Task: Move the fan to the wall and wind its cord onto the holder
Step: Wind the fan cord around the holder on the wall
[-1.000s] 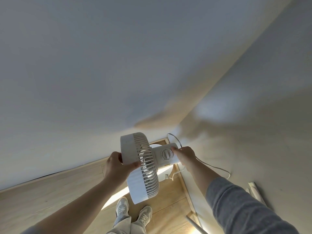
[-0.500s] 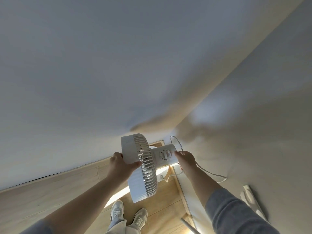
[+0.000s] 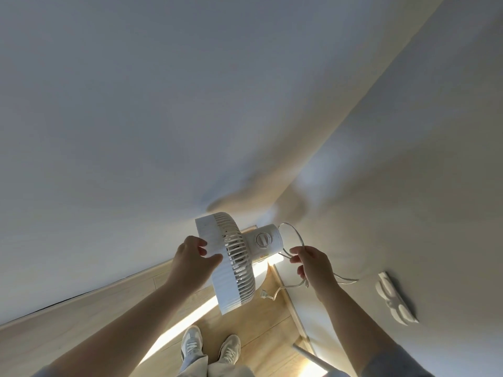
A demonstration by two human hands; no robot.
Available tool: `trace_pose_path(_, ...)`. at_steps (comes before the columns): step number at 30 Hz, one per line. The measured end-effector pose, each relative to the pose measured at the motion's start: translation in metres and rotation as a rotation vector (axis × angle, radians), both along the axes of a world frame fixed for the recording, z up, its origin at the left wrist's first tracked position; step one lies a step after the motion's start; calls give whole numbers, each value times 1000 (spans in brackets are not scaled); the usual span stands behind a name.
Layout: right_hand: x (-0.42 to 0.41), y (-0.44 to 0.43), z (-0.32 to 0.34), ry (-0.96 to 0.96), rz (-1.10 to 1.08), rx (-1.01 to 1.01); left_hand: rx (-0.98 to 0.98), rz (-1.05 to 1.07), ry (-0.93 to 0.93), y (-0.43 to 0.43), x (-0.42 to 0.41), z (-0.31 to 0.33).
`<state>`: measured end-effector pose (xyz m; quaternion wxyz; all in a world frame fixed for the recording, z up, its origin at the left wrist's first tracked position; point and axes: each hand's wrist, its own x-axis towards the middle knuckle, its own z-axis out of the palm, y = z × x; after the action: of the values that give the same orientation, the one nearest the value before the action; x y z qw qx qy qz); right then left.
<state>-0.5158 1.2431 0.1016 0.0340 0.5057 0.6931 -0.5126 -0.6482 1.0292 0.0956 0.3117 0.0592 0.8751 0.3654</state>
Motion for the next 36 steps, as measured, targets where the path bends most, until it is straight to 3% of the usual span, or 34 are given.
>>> trace_pose_path(9,25,10,48,76,87,99,102,-83,4,3,23,29)
trace_pose_path(17,39,44,50,49,243,128,109,11,26,25,51,41)
trace_pose_path(19,42,57,45,59,254,48,98,35,48,37,63,40)
trace_pose_path(25,37,105,38,190,141,-461,123,244,90,77,122,17)
trace_pose_path(36,56,113,18,267,286,-658,156,236,89,105,199,-41)
